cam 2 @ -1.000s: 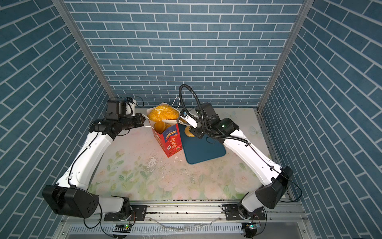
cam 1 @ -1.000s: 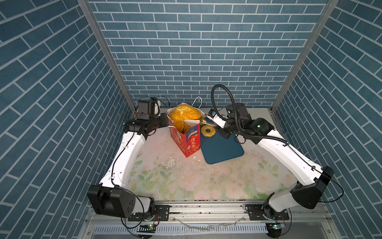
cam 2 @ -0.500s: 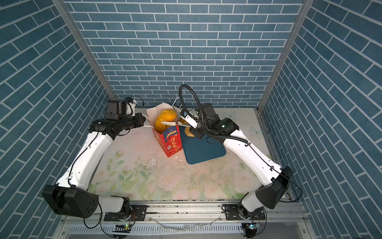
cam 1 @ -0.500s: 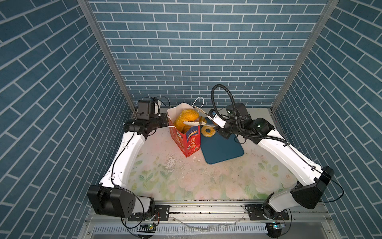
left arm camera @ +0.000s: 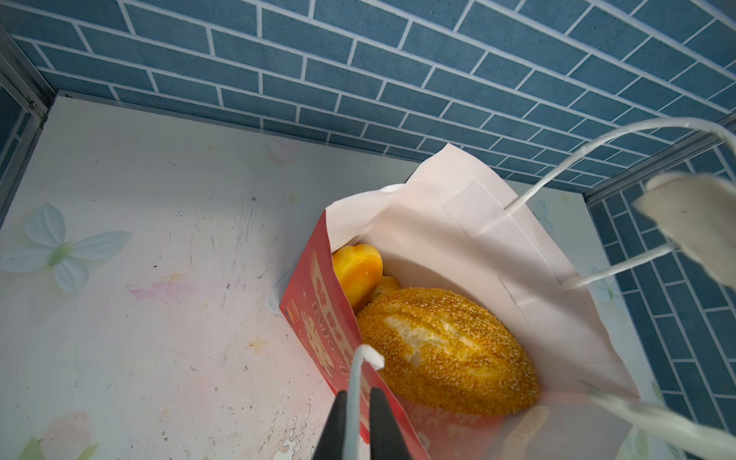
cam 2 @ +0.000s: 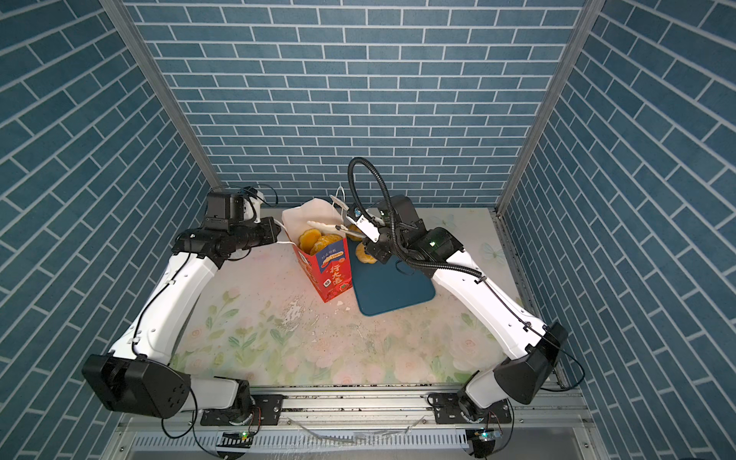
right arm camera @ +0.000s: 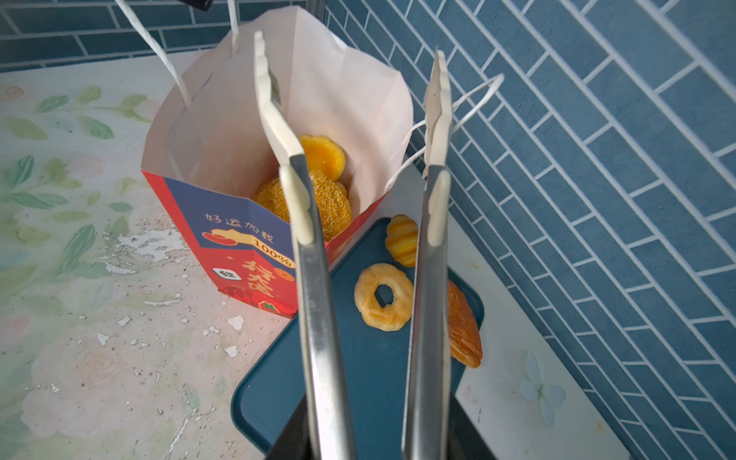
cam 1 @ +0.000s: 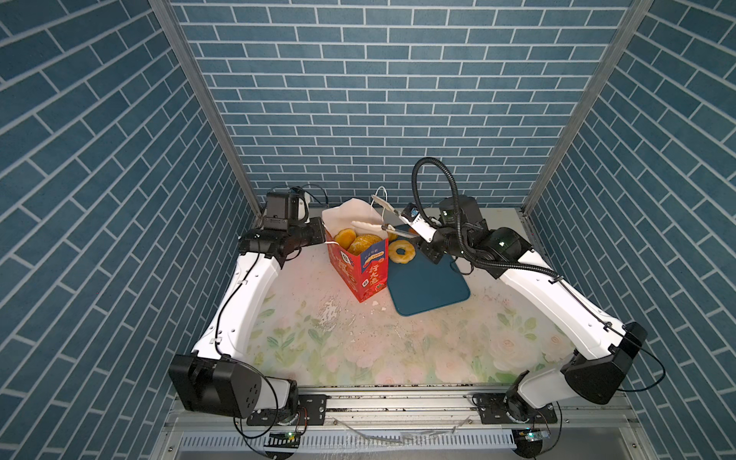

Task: Place the fake bread into the paper bag
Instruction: 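Withdraw the empty tongs from the bag back toward the tray, then lower the open tongs around the ring bagel on the tray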

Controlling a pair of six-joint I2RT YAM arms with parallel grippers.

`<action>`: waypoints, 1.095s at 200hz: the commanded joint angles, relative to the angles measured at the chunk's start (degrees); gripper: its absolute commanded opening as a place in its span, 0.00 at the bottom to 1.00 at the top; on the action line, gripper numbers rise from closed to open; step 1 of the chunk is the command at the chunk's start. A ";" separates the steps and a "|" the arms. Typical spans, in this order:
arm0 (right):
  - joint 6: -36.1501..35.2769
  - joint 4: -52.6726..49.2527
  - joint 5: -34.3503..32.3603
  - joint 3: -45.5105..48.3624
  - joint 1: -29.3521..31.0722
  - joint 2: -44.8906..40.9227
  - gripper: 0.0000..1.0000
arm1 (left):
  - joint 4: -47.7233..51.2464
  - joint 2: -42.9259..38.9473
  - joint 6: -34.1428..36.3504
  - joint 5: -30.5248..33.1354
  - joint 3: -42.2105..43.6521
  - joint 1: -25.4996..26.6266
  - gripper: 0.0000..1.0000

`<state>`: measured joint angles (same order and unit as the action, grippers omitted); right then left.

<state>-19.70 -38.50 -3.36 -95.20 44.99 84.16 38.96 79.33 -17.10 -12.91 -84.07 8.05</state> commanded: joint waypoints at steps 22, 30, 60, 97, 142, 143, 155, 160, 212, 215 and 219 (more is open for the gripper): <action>3.92 4.71 -8.86 -2.22 -2.22 -7.92 0.38 | 0.88 0.91 1.81 0.82 -2.76 -0.32 0.13; 4.37 4.42 -10.31 -1.38 -3.18 -9.07 0.38 | 1.15 1.02 1.96 0.95 -3.04 -0.33 0.13; 8.82 0.83 -10.01 1.93 -10.54 -11.90 0.38 | 2.03 1.43 2.83 1.37 -4.26 -0.58 0.13; 7.93 -3.24 -5.35 9.08 -18.71 -10.74 0.38 | 3.20 1.61 3.72 1.27 -5.42 -1.11 0.13; 7.39 -4.84 1.59 12.98 -19.58 -3.19 0.38 | 4.10 2.43 3.75 0.49 -5.52 -1.47 0.13; 7.40 -4.83 1.77 13.04 -19.59 -2.94 0.38 | 4.15 2.46 3.75 0.46 -5.50 -1.47 0.13; 8.27 -4.98 3.60 12.46 -19.55 0.11 0.38 | 4.64 2.82 3.51 -0.24 -5.67 -1.48 0.14; 8.99 -5.08 4.17 11.97 -19.54 1.61 0.38 | 4.66 2.89 3.33 -0.34 -5.65 -1.52 0.14; 17.98 -7.83 6.07 4.92 -19.49 14.52 0.37 | 4.62 2.94 1.90 -1.94 -4.24 -1.39 0.25; 18.55 -8.16 6.19 4.55 -19.55 15.07 0.37 | 4.56 2.94 1.82 -1.95 -4.18 -1.38 0.26; 19.18 -8.60 6.31 4.00 -19.51 15.79 0.37 | 4.62 2.88 1.74 -1.95 -4.12 -1.36 0.27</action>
<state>-7.49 -45.47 0.84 -87.05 25.50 97.38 42.78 82.35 -14.81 -13.69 -88.23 6.87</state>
